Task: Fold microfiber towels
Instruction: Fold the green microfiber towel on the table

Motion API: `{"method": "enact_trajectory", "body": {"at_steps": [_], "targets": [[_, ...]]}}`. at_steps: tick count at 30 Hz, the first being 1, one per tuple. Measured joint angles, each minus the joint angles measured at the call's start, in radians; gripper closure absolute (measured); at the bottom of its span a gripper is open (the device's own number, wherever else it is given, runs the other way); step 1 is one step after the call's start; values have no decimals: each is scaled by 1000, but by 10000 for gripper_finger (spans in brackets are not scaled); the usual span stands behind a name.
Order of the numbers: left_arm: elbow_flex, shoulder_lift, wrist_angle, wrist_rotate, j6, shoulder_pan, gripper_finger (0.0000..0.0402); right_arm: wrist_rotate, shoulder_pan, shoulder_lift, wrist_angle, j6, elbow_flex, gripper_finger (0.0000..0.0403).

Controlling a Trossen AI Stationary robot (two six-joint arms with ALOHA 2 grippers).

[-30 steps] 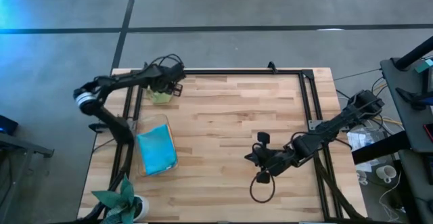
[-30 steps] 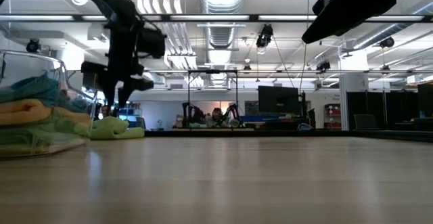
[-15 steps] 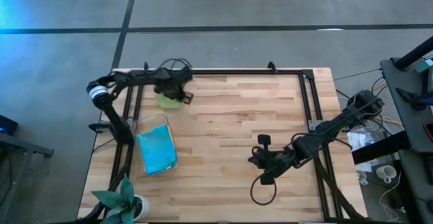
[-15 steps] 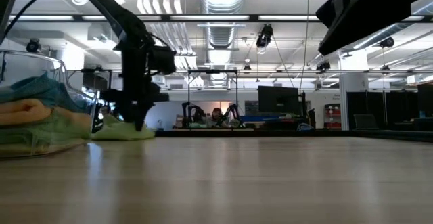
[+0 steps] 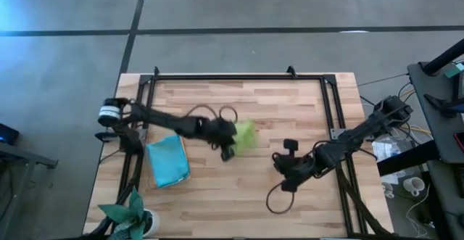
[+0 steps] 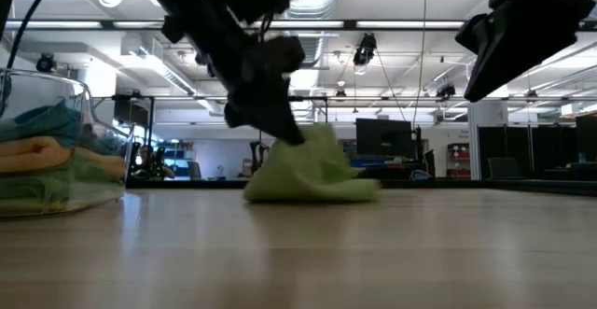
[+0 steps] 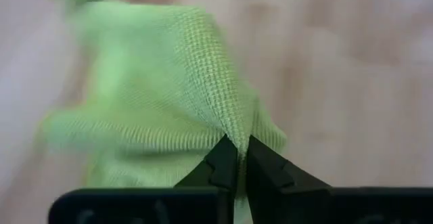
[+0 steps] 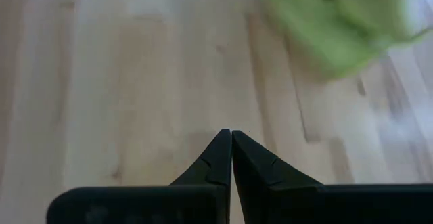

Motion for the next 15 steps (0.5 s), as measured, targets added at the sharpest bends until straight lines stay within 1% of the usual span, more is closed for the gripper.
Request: {"method": "enact_trajectory", "body": {"at_steps": [2,4,6,10,12,15], "targets": [[6,0,27,-20,4,-64,396,1,-15,-3,-62,44,9,387],[11,0,29,-54,6,-118,393,1,-28,-3,-90,55,12,372],[10,0,37,-85,5,-165,385,-8,-47,-4,-84,62,15,351],[5,2,57,-101,3,-245,352,-10,-94,-7,-37,106,17,294],[5,4,61,-116,-1,-281,331,-9,-119,-7,-21,187,17,268],[5,4,71,-176,-45,-327,297,-12,-142,-7,-20,368,13,237]]}}
